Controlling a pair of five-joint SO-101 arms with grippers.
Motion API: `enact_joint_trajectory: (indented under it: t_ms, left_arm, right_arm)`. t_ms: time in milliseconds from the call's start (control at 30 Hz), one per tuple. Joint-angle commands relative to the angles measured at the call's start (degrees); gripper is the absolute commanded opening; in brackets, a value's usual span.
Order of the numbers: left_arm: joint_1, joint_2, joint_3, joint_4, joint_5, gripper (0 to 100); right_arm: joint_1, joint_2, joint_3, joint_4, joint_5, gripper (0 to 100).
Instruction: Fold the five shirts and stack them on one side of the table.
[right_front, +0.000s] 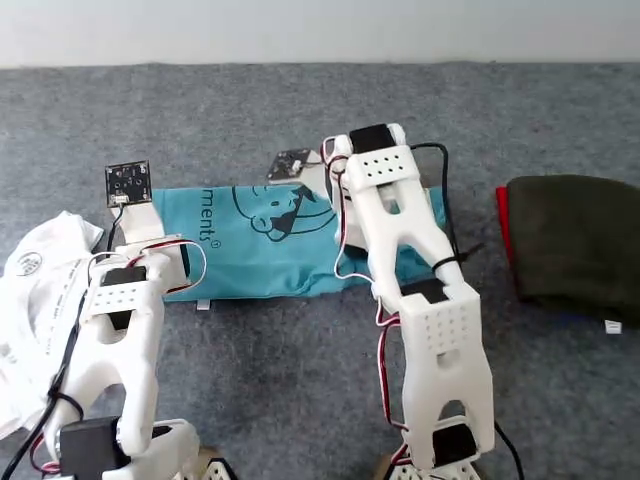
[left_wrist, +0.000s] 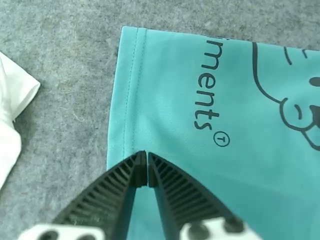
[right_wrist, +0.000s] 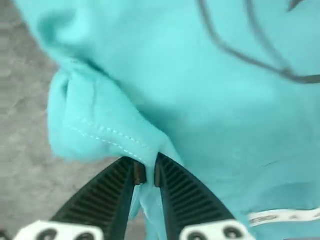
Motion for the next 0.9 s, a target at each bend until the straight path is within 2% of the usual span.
enact_joint_trajectory:
  t_ms: [0,100,267,367,533,633,767,867]
  left_arm:
    - [0.1,-0.4,-0.7,0.3,0.1,1]
    - [0.1,-0.4,-0.7,0.3,0.1,1]
    - [0.0,-0.4,-0.7,0.3,0.1,1]
    - [-0.1,-0.4,-0.7,0.3,0.1,1]
    - [-0.1,-0.4,-0.7,0.3,0.1,1]
    - [-0.2,-0.4,-0.7,0.3,0.1,1]
    - [-0.2,-0.4,-0.7,0.3,0.1,1]
    - [-0.2,-0.4,-0.7,0.3,0.1,1]
  right_arm:
    - [-0.6,1.5,-7.9,2.5,0.8,0.9]
    - [-0.3,3.0,-10.8,2.5,0.6,3.4]
    - [-0.2,5.8,-15.9,1.2,-3.2,21.2]
    - [-0.2,7.3,-20.1,1.0,-6.3,26.0]
    - [1.3,6.5,-26.3,2.7,-10.4,23.2]
    - [3.2,5.4,-26.3,2.7,-11.1,16.7]
    - [3.8,1.7,-20.0,2.9,-11.2,0.0]
    - [3.5,-5.4,-9.8,2.9,-11.2,2.8]
